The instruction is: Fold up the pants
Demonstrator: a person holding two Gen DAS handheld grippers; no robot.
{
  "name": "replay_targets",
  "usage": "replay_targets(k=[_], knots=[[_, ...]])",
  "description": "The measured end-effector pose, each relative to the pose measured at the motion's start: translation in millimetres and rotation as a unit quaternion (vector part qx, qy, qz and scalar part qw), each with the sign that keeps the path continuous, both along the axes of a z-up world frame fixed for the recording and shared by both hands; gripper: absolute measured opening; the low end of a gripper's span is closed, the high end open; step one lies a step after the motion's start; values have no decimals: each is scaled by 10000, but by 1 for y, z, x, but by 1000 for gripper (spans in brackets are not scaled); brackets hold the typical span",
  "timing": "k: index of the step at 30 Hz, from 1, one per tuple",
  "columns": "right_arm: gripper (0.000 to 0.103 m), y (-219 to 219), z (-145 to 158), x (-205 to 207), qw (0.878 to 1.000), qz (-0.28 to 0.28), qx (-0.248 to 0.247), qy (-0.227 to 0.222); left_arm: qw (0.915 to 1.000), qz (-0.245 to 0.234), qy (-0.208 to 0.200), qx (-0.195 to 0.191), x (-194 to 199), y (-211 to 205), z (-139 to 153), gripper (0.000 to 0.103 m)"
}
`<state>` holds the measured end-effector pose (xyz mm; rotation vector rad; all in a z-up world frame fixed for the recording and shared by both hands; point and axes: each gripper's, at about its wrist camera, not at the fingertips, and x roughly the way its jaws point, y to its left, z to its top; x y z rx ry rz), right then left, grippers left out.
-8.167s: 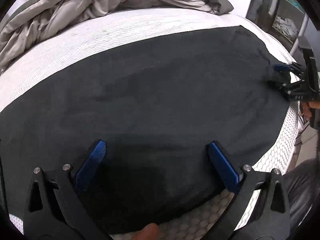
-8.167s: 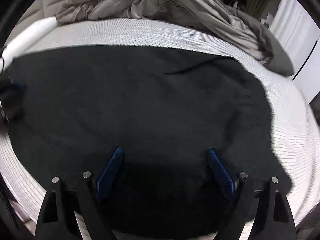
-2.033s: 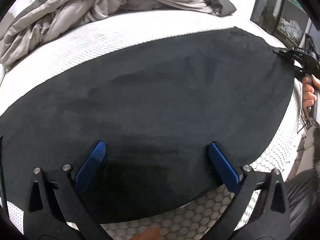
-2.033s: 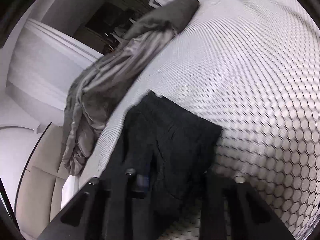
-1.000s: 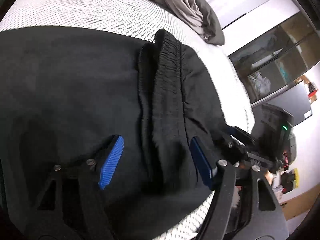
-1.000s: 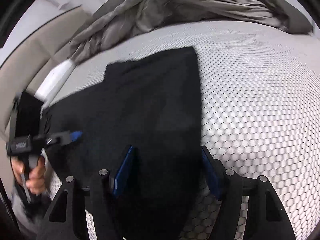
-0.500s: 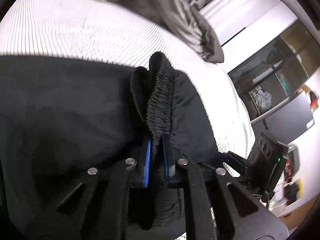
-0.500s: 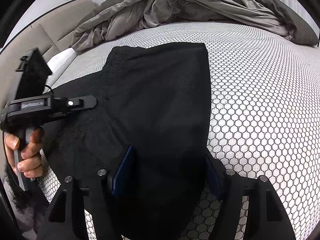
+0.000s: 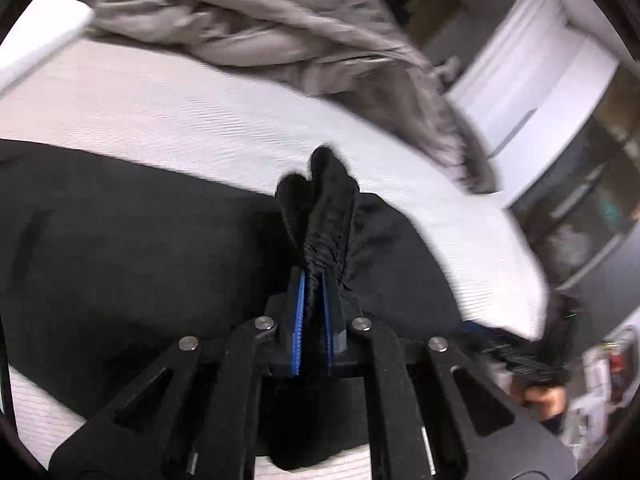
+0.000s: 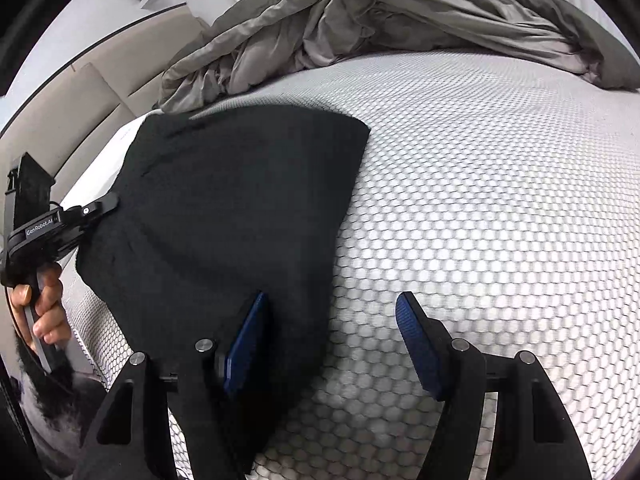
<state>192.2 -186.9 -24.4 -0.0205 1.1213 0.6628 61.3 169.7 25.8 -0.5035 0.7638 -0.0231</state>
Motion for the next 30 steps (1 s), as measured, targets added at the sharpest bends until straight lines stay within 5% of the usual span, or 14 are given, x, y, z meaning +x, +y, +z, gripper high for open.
replay_targets(k=[5, 10, 14, 18, 22, 25, 28, 29, 30], knots=[[68, 19, -5, -10, 9997, 233, -79, 91, 9988, 103, 455, -132, -9, 34, -42, 7], [68, 22, -4, -14, 9996, 220, 20, 174, 9996, 22, 257, -61, -17, 36, -35, 7], [68, 31, -3, -16, 9989, 311, 14, 352, 9984, 227, 507, 89, -10, 34, -42, 11], [68, 27, 7, -31, 9967, 694, 32, 422, 9973, 396, 576, 239, -2, 22, -37, 21], [68, 14, 19, -52, 9937, 955, 353, 459, 9957, 786, 341, 351, -14, 25, -24, 49], [68, 14, 14, -58, 9902, 1059, 577, 707, 9958, 839, 264, 265, -12, 22, -18, 51], [36, 18, 6, -50, 9890, 891, 685, 962, 9968, 664, 307, 321, -6, 11, -16, 52], [16, 17, 7, -47, 9898, 754, 739, 957, 9970, 593, 345, 351, -4, 8, -16, 52], [11, 15, 12, -46, 9888, 716, 934, 920, 9971, 566, 353, 358, -5, 8, -16, 52]])
